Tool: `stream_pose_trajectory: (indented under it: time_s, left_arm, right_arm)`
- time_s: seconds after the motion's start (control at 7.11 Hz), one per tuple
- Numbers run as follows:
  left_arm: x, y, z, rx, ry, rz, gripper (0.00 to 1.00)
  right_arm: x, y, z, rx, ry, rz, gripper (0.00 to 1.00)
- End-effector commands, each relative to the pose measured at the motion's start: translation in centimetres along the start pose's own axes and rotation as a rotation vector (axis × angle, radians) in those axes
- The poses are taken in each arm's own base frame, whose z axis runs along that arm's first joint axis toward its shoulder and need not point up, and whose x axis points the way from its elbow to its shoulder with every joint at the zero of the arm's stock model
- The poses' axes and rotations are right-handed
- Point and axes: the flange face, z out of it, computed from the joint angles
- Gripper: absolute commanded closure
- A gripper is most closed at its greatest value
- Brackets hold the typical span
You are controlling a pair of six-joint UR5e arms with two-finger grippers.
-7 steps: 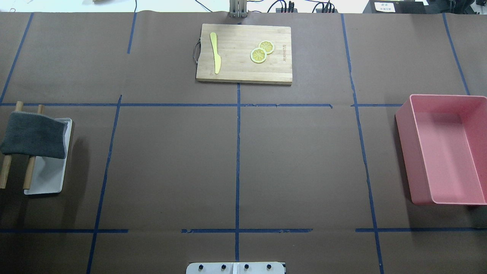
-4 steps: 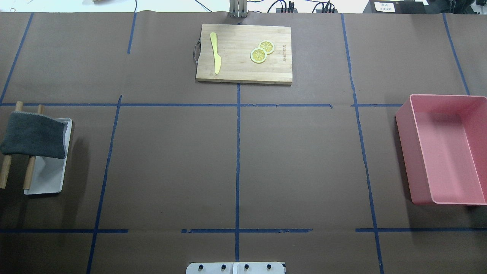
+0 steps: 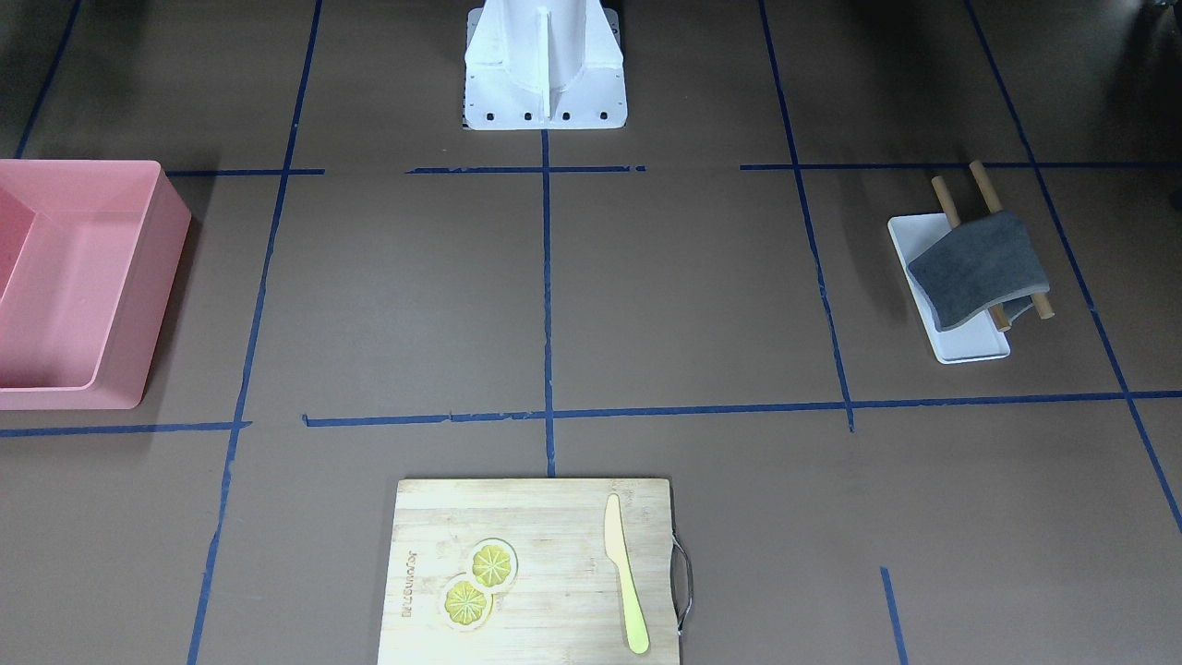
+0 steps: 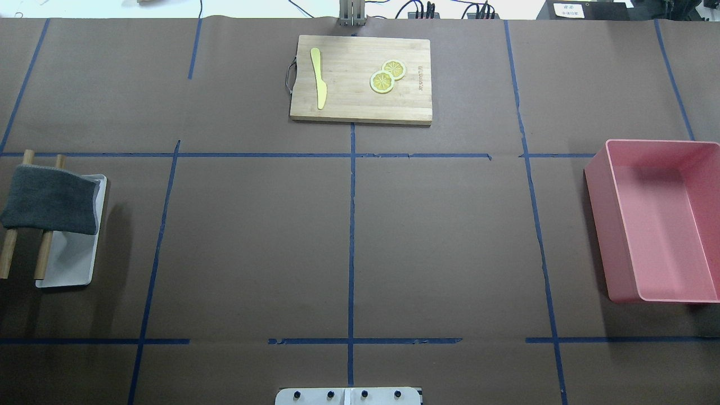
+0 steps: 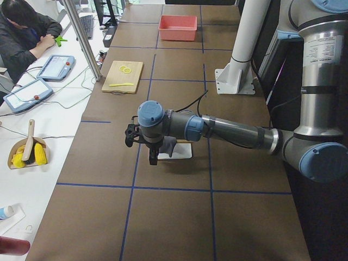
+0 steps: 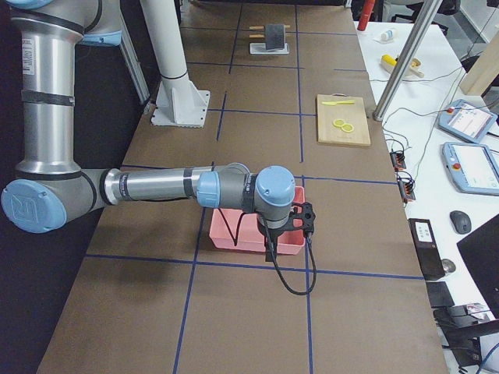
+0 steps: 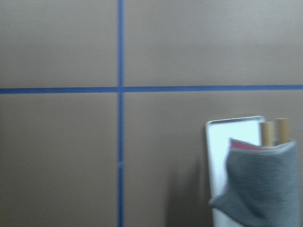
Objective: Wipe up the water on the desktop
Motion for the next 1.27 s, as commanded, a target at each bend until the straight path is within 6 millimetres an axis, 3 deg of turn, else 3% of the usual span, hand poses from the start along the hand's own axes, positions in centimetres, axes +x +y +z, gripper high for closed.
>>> stream_pose_trajectory:
  time_s: [0.0,0.42,0.56,0.84,0.98,1.13]
  left_arm:
    - [2.8,2.3,3.4,0.031,0.070,-0.031,0.00]
    - [5.8,2.5,7.8,0.041,-0.011,-0.045,0.00]
    - [6.2,2.7,8.1,0.048,0.000,-0.055,0.00]
    - [5.7,3.0,10.6,0.053,0.034,-0.071,0.01]
    - [6.2,3.0,10.5,0.056,0.049,-0.096,0.03]
    - [6.7,3.3,11.2,0.045,0.055,-0.089,0.12]
  right_arm:
    - [-0.2,-0.4,-0.2,0.009,0.004,-0.010,0.00]
    - [-0.3,-0.3,-0.3,0.013,0.002,-0.013,0.00]
    - [-0.3,-0.3,-0.3,0.012,0.001,-0.012,0.00]
    - [-0.4,-0.3,0.0,0.010,-0.040,-0.007,0.00]
    - [-0.5,-0.3,-0.1,0.011,-0.040,-0.008,0.00]
    - [-0.5,-0.3,-0.1,0.011,-0.040,-0.008,0.00]
